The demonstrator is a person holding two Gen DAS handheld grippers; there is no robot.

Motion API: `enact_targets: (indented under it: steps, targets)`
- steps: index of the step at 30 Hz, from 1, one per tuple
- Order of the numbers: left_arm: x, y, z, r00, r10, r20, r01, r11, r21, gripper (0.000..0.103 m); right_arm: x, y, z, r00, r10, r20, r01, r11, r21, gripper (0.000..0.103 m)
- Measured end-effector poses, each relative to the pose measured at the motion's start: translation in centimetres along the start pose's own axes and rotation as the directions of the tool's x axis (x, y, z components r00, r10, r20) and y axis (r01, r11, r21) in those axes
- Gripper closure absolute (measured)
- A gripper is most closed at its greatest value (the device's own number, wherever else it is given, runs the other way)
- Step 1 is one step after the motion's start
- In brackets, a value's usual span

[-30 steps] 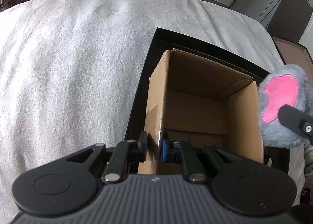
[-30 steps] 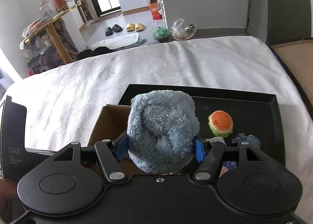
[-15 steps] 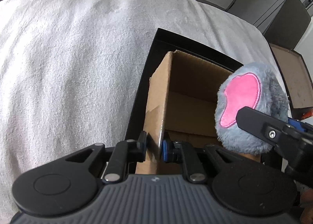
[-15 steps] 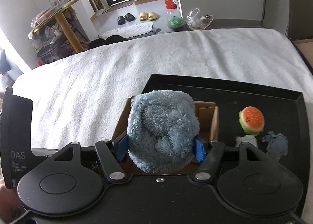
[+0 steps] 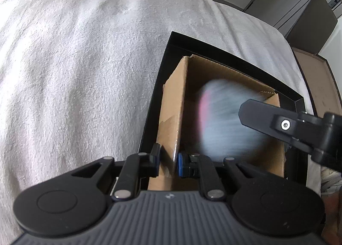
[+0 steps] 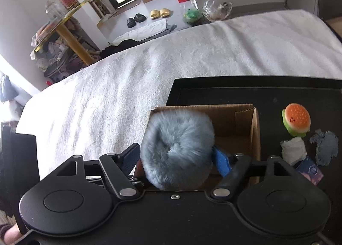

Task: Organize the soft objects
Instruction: 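Lift the plush ball with the right gripper and drop it into the cardboard box, then move the right gripper to the black-rimmed white item and grasp it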

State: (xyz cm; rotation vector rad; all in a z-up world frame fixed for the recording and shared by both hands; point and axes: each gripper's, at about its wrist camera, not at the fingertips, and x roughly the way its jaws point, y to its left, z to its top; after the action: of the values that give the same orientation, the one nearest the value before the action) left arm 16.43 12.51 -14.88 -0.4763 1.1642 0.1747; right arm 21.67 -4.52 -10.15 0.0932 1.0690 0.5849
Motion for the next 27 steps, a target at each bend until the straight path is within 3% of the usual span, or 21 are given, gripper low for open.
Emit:
enact_targets:
  steps: [12, 15, 17, 20, 27]
  targets:
    - [-0.1, -0.4, 0.3, 1.0, 0.026, -0.013, -0.026, 1.0, -0.011, 0.088, -1.9, -1.8, -1.1, 0.999, -0.036, -0.012, 0.037, 0.999, 0.031, 0.029]
    - [-0.3, -0.7, 0.2, 0.999, 0.045, -0.015, -0.045, 0.999, -0.004, 0.078, -2.6, -2.5, -1.5, 0.999, -0.043, -0.006, 0.043, 0.998, 0.04, 0.029]
    - [-0.6, -1.1, 0.0, 0.998, 0.054, -0.013, -0.054, 0.999, 0.007, 0.064, -3.2, -2.9, -1.8, 0.999, -0.049, 0.002, 0.049, 0.998, 0.042, 0.029]
    - [-0.9, -1.5, -0.3, 0.997, 0.077, -0.009, -0.077, 0.997, 0.01, 0.053, -4.1, -3.7, -2.0, 0.998, -0.059, 0.014, 0.058, 0.997, 0.045, 0.029]
    - [-1.3, -2.2, -1.4, 0.992, 0.124, -0.002, -0.124, 0.992, 0.021, 0.039, -5.8, -6.5, -3.1, 0.995, -0.098, 0.03, 0.096, 0.992, 0.077, 0.029]
